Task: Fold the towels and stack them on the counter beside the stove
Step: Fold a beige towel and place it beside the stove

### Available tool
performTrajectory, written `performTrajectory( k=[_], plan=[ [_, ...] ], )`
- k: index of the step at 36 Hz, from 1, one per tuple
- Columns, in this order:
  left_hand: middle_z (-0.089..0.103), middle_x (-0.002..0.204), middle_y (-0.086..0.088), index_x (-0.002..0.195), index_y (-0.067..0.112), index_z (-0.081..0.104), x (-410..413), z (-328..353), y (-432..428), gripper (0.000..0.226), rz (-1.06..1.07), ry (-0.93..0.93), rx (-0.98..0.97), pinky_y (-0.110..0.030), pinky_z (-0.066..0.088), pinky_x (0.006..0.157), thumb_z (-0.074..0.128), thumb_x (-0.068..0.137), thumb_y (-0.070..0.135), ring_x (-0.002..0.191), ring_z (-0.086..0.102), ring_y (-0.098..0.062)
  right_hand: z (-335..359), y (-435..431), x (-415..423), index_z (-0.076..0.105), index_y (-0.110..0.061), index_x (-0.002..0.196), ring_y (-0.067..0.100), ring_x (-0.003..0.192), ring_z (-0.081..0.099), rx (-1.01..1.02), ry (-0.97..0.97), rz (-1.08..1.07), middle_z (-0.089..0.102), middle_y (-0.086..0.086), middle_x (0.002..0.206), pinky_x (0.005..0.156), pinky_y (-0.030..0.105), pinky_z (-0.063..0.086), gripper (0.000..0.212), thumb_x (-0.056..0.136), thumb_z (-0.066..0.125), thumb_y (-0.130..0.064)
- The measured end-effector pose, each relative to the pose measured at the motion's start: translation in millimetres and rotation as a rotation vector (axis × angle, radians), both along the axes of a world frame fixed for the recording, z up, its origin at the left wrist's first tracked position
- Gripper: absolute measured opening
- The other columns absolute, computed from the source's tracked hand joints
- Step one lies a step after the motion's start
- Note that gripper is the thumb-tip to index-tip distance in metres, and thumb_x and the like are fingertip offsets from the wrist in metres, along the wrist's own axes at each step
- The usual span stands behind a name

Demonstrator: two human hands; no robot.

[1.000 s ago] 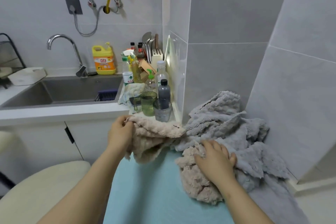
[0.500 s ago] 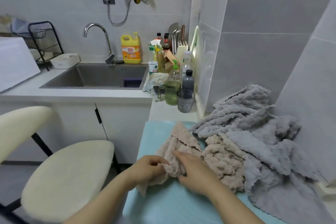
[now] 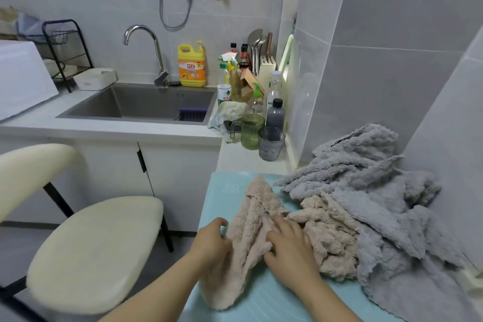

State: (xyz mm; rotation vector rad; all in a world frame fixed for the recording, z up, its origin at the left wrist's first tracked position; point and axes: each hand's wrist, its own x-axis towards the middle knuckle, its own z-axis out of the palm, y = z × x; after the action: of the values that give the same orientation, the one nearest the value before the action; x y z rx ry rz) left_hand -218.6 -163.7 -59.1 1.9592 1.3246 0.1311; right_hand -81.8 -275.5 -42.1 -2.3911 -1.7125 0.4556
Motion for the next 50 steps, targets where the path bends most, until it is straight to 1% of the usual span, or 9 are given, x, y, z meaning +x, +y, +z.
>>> performTrajectory(
  k=[4, 8, 12, 17, 23, 30, 35, 45, 50],
  plan=[
    [0.057, 0.081, 0.002, 0.102, 0.022, 0.056, 1, 3, 7, 0.023, 0.026, -0.040, 0.065, -0.023, 0.036, 0.054, 0.046, 0.085, 0.009, 0.076, 0.053, -0.017, 15, 8, -2, 0.055, -0.030, 0.088, 0.013, 0.123, 0.037, -0.034, 0.003, 0.040, 0.053, -0.004, 0.119, 0.111, 0.035, 0.014, 0.021, 0.080, 0.037, -0.034],
    [0.067, 0.072, 0.002, 0.082, 0.025, 0.058, -11, 14, 23, 0.016, 0.183, -0.088, 0.224, -0.030, 0.048, 0.064, 0.052, 0.080, 0.011, 0.075, 0.060, -0.020, 17, 7, -1, 0.033, -0.023, 0.065, 0.020, 0.082, 0.045, -0.077, 0.054, 0.090, 0.043, -0.006, 0.070, 0.088, 0.031, 0.035, 0.022, 0.084, 0.045, -0.025],
    [0.068, 0.063, 0.006, 0.073, 0.029, 0.057, -23, 26, 32, 0.014, 0.140, -0.139, 0.258, -0.029, 0.046, 0.059, 0.060, 0.074, 0.015, 0.064, 0.056, -0.013, 19, 6, 3, 0.044, -0.025, 0.072, 0.017, 0.075, 0.047, -0.191, 0.273, 0.145, 0.044, -0.007, 0.073, 0.056, 0.025, 0.032, 0.013, 0.083, 0.050, -0.021],
    [0.057, 0.061, 0.013, 0.074, 0.033, 0.062, -19, 30, 19, 0.021, -0.254, -0.015, -0.006, -0.015, 0.038, 0.057, 0.054, 0.088, 0.047, 0.059, 0.051, 0.000, 30, 7, 17, 0.054, -0.033, 0.097, 0.007, 0.081, 0.059, -0.288, 0.659, 0.074, 0.059, -0.011, 0.089, 0.075, 0.021, 0.046, 0.015, 0.084, 0.061, -0.029],
    [0.052, 0.064, 0.010, 0.104, 0.027, 0.054, -6, 5, 20, 0.012, -0.127, -0.001, 0.165, -0.018, 0.033, 0.051, 0.045, 0.096, 0.030, 0.058, 0.047, -0.005, 18, 21, 20, 0.055, -0.026, 0.104, 0.006, 0.081, 0.052, 0.102, 0.599, -0.232, 0.056, -0.008, 0.095, 0.070, 0.019, 0.041, 0.013, 0.090, 0.055, -0.027],
    [0.052, 0.127, -0.005, 0.138, 0.017, 0.035, 11, -1, 29, 0.056, -0.069, 0.131, 0.094, -0.026, 0.043, 0.082, 0.056, 0.089, 0.032, 0.108, 0.055, -0.020, 1, 34, 14, 0.041, -0.022, 0.137, 0.014, 0.130, 0.038, 0.086, 0.512, -0.199, 0.024, 0.004, 0.150, 0.103, 0.018, 0.027, 0.048, 0.091, 0.052, -0.016],
    [0.059, 0.122, -0.003, 0.127, 0.016, 0.050, 19, 4, 37, 0.040, -0.024, 0.060, -0.045, -0.026, 0.044, 0.088, 0.049, 0.093, 0.037, 0.107, 0.057, -0.019, 0, 42, 14, 0.011, -0.034, 0.148, 0.021, 0.142, 0.020, 0.013, 0.458, -0.167, -0.005, -0.002, 0.158, 0.108, 0.024, 0.024, 0.069, 0.092, 0.049, -0.018],
    [0.047, 0.067, -0.006, 0.062, 0.015, 0.044, 32, -2, 49, 0.034, 0.025, -0.077, -0.248, -0.022, 0.034, 0.055, 0.072, 0.080, 0.019, 0.056, 0.042, -0.017, -13, 54, 18, 0.003, -0.029, 0.150, 0.026, 0.137, 0.029, -0.082, 0.350, -0.195, 0.020, -0.002, 0.155, 0.111, 0.032, 0.025, 0.073, 0.093, 0.047, -0.015],
    [0.045, 0.069, 0.003, 0.070, 0.019, 0.044, 34, 4, 59, 0.025, 0.068, -0.129, -0.126, -0.022, 0.030, 0.052, 0.066, 0.081, 0.014, 0.059, 0.039, -0.012, -14, 61, 24, 0.017, -0.019, 0.148, 0.022, 0.128, 0.042, -0.081, 0.361, -0.194, 0.023, 0.004, 0.149, 0.102, 0.028, 0.036, 0.059, 0.095, 0.043, -0.014]
  ],
)
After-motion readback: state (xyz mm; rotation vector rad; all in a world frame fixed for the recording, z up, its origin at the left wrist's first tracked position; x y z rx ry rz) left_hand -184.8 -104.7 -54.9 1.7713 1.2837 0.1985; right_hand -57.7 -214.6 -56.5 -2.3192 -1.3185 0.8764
